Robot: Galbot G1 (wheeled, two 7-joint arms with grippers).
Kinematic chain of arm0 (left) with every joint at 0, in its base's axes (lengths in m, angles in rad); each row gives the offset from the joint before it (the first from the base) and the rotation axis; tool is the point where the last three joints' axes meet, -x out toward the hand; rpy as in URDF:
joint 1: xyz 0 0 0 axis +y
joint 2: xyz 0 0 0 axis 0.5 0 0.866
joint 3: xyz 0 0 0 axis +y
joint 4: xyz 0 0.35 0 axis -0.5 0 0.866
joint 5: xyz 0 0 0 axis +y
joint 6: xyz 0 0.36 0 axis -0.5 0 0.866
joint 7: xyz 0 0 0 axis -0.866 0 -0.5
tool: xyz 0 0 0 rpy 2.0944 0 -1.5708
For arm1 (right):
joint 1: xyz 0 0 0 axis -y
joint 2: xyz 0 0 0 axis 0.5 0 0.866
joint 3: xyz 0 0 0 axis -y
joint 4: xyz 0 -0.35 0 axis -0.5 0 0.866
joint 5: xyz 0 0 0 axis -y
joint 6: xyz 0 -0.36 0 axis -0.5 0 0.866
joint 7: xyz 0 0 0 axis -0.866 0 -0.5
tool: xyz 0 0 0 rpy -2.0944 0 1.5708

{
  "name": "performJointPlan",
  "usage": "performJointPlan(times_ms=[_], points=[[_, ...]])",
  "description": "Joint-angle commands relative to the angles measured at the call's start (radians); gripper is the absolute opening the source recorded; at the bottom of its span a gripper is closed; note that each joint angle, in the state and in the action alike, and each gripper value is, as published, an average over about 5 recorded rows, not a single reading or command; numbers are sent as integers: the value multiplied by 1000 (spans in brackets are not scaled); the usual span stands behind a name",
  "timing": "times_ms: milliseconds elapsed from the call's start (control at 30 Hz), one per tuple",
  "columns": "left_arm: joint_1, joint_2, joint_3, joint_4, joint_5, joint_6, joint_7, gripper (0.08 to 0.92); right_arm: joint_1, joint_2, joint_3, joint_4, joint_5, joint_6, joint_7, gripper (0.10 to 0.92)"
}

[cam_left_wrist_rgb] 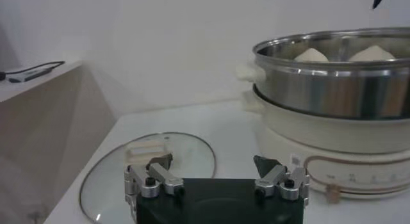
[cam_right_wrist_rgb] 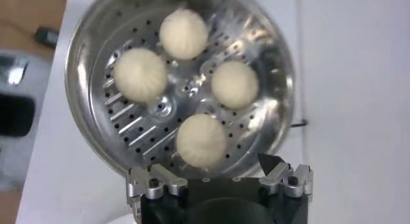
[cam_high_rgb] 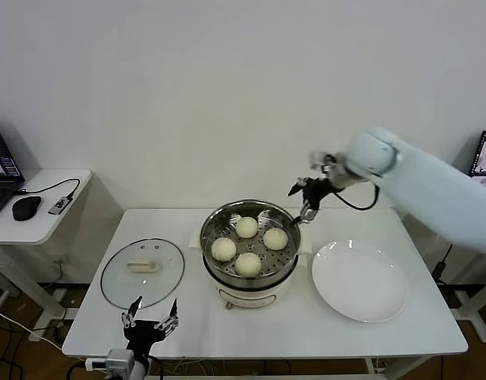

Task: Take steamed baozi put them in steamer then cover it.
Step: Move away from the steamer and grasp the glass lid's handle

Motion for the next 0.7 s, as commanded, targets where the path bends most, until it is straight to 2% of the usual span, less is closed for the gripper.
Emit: performJointPlan(times_ms=[33,300,533,700], points=[[-23,0,-1,2,-50,3,-41,823,-639,-267,714,311,213,129,580,823],[-37,-6,3,14,-23,-3,-33,823,-1134,-66,1205,365,211,245,762,823],[-53,0,-3,20,-1,-5,-26,823,-1387,169,1364,425,224,431,945,823],[-68,19,-9,43,13,-19,-18,823,-1589,313,1463,494,251,491,970,823]])
